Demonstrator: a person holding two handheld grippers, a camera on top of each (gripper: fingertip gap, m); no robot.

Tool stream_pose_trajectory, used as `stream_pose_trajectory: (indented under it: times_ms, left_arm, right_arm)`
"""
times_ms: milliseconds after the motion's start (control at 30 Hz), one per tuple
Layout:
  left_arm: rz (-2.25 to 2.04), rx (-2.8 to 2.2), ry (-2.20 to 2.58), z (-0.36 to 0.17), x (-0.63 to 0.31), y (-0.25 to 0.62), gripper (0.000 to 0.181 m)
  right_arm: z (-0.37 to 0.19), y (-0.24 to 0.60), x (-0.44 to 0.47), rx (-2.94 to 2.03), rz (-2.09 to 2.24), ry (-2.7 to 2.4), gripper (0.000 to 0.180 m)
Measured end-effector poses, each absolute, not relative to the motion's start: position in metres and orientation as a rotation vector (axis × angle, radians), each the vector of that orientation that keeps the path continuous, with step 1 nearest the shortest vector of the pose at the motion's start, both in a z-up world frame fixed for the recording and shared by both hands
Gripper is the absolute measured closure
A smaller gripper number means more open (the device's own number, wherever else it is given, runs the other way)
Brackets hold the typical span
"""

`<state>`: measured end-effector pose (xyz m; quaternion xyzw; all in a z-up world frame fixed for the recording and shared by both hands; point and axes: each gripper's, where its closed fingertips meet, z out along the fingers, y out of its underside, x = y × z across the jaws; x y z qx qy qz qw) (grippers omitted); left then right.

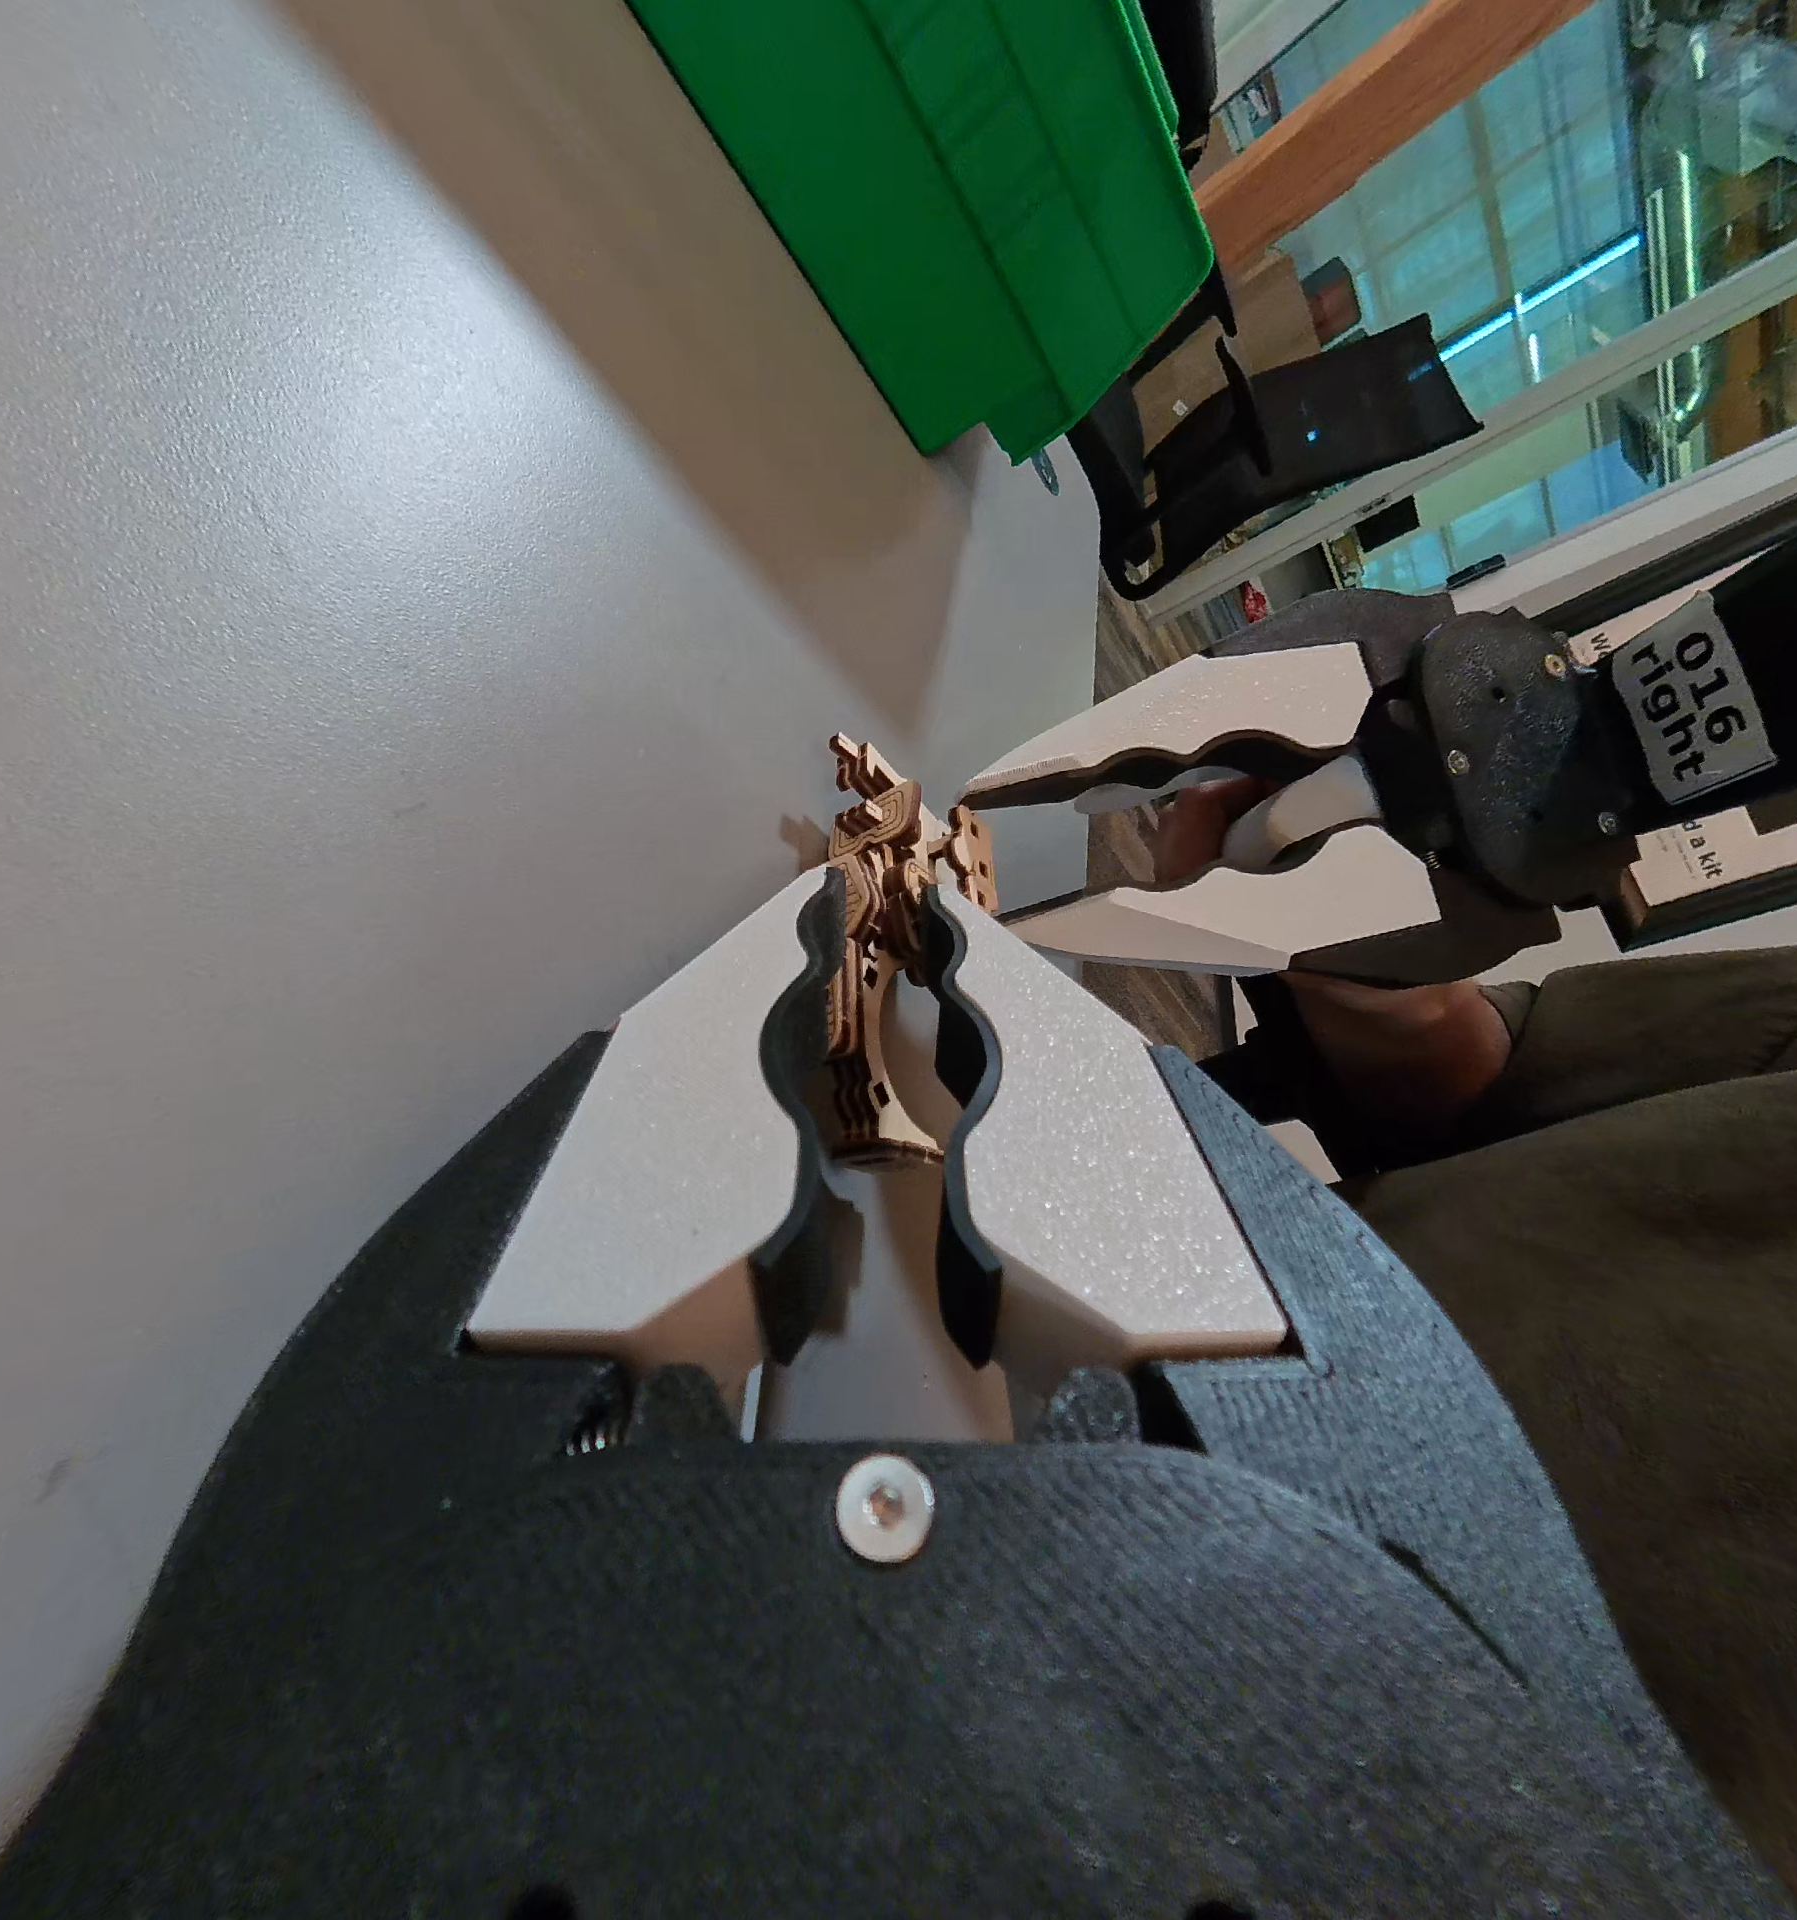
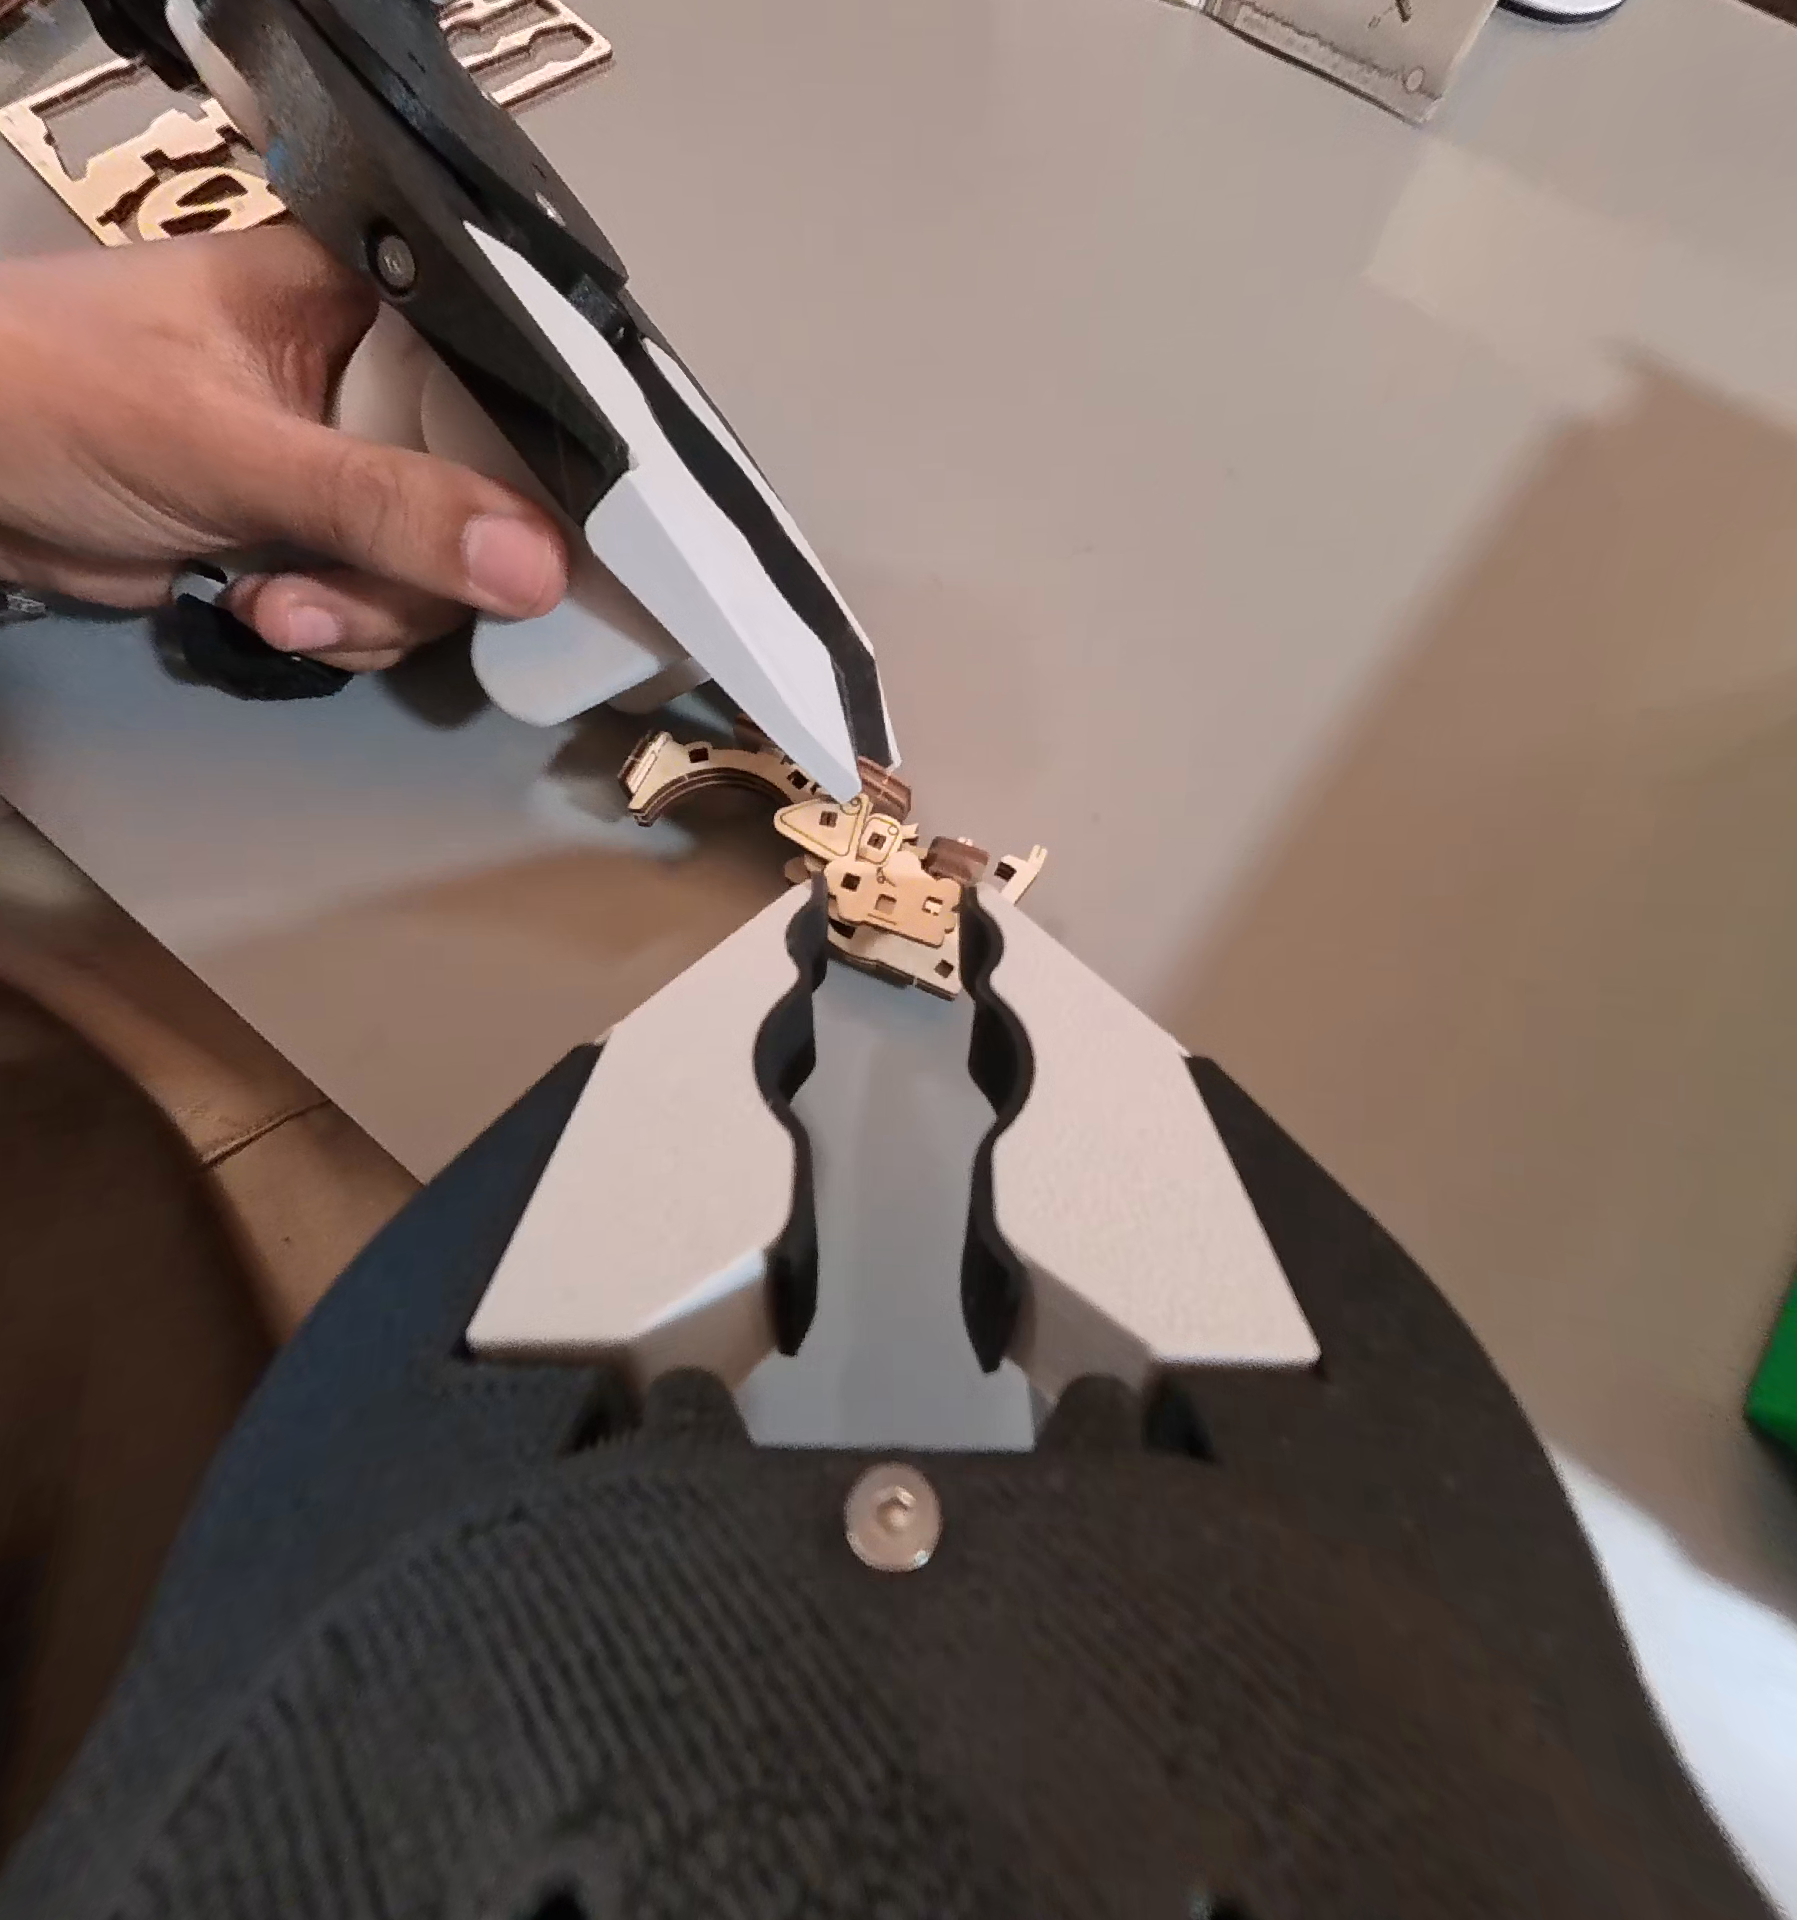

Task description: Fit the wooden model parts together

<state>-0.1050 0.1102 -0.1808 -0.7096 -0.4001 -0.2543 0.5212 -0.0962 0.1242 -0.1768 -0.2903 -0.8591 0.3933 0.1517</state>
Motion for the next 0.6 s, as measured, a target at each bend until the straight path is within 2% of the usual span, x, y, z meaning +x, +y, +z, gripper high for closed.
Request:
stream_pose_trajectory:
  times_ms: [400,600]
  left_arm:
    - [-0.615,-1.696,-0.955,-0.18,-0.105,0.11,0.169]
    - [-0.64,-1.692,-0.86,-0.171,-0.095,0.113,0.14]
  right_arm:
    - [-0.177,0.124,-0.096,-0.773,1.062,-2.462,0.156]
    - [-0.177,0.124,-0.096,-0.797,1.115,-2.458,0.156]
